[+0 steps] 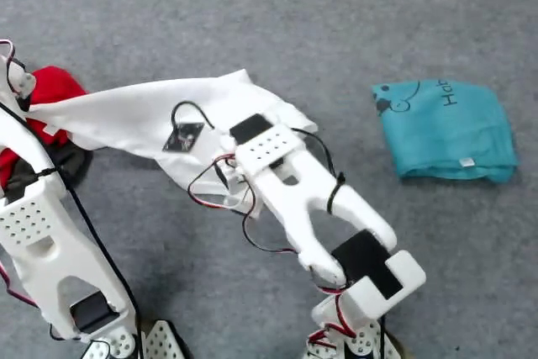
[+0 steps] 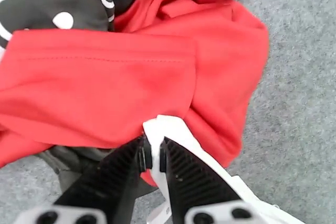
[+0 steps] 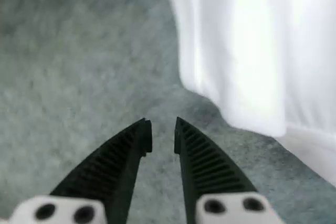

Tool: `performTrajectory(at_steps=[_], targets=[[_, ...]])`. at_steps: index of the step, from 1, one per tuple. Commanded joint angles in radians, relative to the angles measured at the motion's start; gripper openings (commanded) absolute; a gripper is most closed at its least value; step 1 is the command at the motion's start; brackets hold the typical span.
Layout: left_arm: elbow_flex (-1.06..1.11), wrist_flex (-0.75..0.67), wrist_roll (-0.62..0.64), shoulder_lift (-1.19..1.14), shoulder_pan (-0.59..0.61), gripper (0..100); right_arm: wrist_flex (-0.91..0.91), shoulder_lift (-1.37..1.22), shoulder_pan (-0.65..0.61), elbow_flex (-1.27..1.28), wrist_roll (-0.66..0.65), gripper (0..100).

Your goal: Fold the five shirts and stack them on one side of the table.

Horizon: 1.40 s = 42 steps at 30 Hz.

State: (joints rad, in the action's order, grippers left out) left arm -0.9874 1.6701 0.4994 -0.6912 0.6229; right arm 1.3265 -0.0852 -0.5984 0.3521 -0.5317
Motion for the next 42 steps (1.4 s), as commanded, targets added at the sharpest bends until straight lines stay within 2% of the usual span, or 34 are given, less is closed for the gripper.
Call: performTrajectory(at_steps=[1,3,8,13,20,26,37,42], targets=[[-0.007,-0.020,-0.011,0.014,0.015,3,-0.075,0.039,-0.021,-0.002,0.150,8.6],[-0.008,-0.020,-0.011,0.014,0.008,3,-0.098,0.012,-0.023,-0.007,0.216,9.3],[-0.004,-0.020,-0.011,0.014,0.007,3,-0.100,-0.153,-0.008,-0.088,0.397,20.1],[-0.004,-0.020,-0.011,0.014,0.010,3,-0.072,-0.280,0.006,-0.240,0.473,18.8],[-0.004,-0.020,-0.012,0.014,0.013,3,-0.008,-0.355,0.005,-0.410,0.494,18.5],[-0.004,-0.020,-0.012,0.014,0.013,3,-0.008,-0.403,0.005,-0.461,0.494,18.1],[-0.004,-0.014,-0.012,0.014,0.015,3,-0.008,-0.397,0.009,-0.479,0.493,1.7],[-0.013,0.006,-0.049,0.028,0.015,3,0.049,-0.318,0.041,-0.495,0.486,1.4]])
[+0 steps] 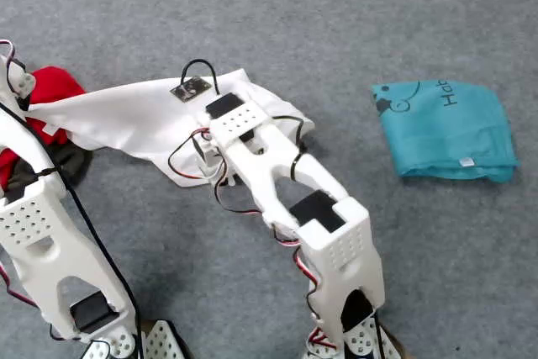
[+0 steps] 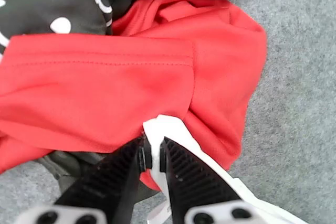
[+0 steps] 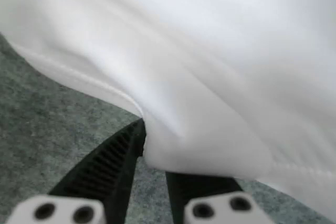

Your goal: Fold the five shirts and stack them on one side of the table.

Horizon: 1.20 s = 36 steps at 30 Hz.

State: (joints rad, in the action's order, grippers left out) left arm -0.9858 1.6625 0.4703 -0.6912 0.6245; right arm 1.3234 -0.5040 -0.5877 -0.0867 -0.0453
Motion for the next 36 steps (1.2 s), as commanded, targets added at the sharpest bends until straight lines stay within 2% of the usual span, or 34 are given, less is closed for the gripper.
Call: performTrajectory(at_steps=[1,3,8,11,15,18,22,29,36], targets=[[-0.041,0.041,-0.028,0.040,0.015,3,0.091,0.130,0.037,-0.073,-0.002,1.4],[-0.114,0.101,-0.048,0.075,0.007,3,0.172,0.196,0.041,-0.124,-0.003,1.4],[-0.133,0.098,-0.052,0.187,-0.002,3,0.269,0.406,0.071,-0.278,-0.072,1.4],[-0.133,0.098,-0.057,0.281,-0.007,3,0.302,0.532,0.104,-0.390,-0.071,1.4],[-0.133,0.098,-0.081,0.427,-0.033,3,0.322,0.664,0.187,-0.539,-0.069,1.4],[-0.113,0.098,-0.086,0.537,-0.061,3,0.322,0.733,0.279,-0.648,-0.003,1.4],[-0.074,0.098,-0.087,0.700,-0.117,3,0.321,0.800,0.387,-0.806,0.052,1.4],[0.028,0.098,-0.121,1.002,-0.280,3,0.315,0.840,0.499,-1.119,0.101,1.4],[0.194,0.098,-0.123,1.326,-0.300,3,0.279,0.840,0.603,-1.343,0.106,1.4]])
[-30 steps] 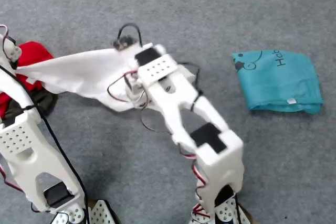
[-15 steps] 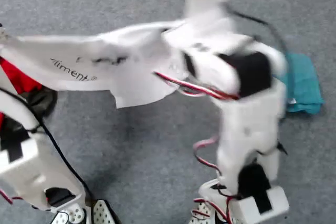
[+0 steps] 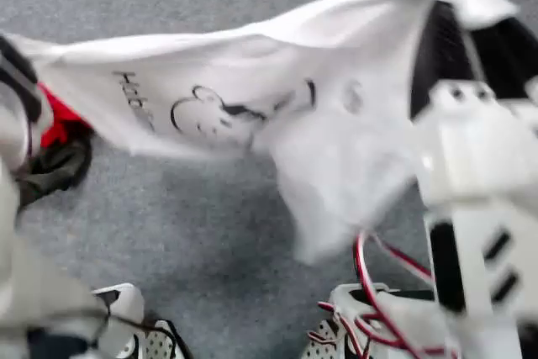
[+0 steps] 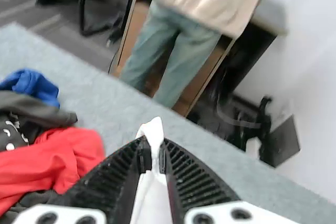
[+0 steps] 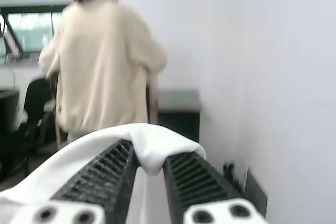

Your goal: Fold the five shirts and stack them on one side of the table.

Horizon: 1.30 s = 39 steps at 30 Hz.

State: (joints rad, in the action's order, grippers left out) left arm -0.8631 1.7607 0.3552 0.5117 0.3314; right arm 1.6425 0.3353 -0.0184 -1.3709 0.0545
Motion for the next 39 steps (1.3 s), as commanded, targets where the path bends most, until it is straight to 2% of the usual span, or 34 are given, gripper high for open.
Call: performTrajectory(at_steps=[1,5,7,9,12,15,17,19,22,28,33,39], targets=[[0.113,0.000,-0.008,0.169,-0.008,3,-0.043,0.001,0.034,-0.059,0.005,1.4],[0.360,-0.018,-0.009,0.279,-0.015,3,-0.040,-0.019,0.031,0.041,0.003,1.4],[0.550,-0.114,-0.009,0.282,-0.015,3,-0.043,-0.036,0.031,0.159,0.003,1.4],[0.783,-0.290,-0.009,0.282,-0.015,3,-0.061,-0.076,0.029,0.318,0.000,1.4],[1.156,-0.718,-0.009,0.279,-0.016,3,-0.198,-0.170,0.029,0.564,-0.002,1.4],[1.422,-1.244,-0.014,0.212,-0.016,3,-0.445,-0.294,0.018,0.756,0.003,1.4],[1.484,-1.553,-0.044,0.087,-0.019,3,-0.591,-0.392,0.009,0.817,0.006,1.4],[1.437,-1.743,-0.077,-0.081,-0.036,3,-0.686,-0.496,-0.006,0.805,0.006,1.4],[1.193,-1.717,-0.130,-0.334,-0.054,3,-0.761,-0.650,-0.021,0.696,0.006,1.4],[0.618,-1.404,-0.137,-0.755,-0.064,3,-0.753,-0.947,-0.032,0.323,0.003,1.4],[0.372,-1.102,-0.137,-0.907,-0.064,3,-0.489,-1.121,-0.034,0.036,0.005,1.4],[0.354,-0.729,-0.140,-0.911,-0.062,3,-0.015,-1.208,-0.034,-0.239,-0.002,1.4]])
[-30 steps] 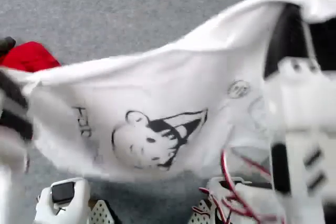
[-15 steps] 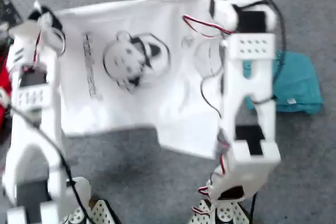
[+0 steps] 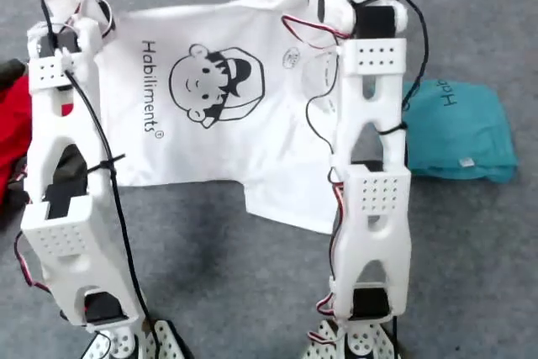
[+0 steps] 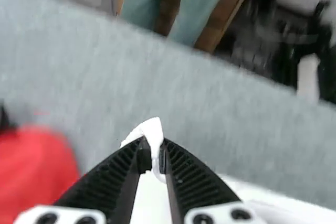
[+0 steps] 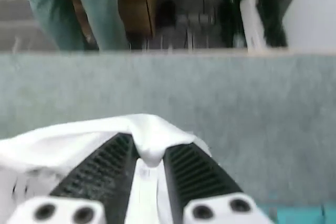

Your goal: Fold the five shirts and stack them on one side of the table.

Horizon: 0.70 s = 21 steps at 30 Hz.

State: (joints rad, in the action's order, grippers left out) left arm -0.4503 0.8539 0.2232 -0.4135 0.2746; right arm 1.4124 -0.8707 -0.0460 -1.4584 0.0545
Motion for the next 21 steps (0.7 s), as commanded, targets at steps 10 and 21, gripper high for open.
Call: performTrajectory(at_steps=[10,21], targets=[[0.058,0.456,-0.107,0.014,-0.015,3,0.359,0.067,-0.012,0.074,-0.077,1.4],[0.630,0.224,-0.184,0.281,0.028,3,0.354,0.593,-0.028,0.972,-0.207,1.4]])
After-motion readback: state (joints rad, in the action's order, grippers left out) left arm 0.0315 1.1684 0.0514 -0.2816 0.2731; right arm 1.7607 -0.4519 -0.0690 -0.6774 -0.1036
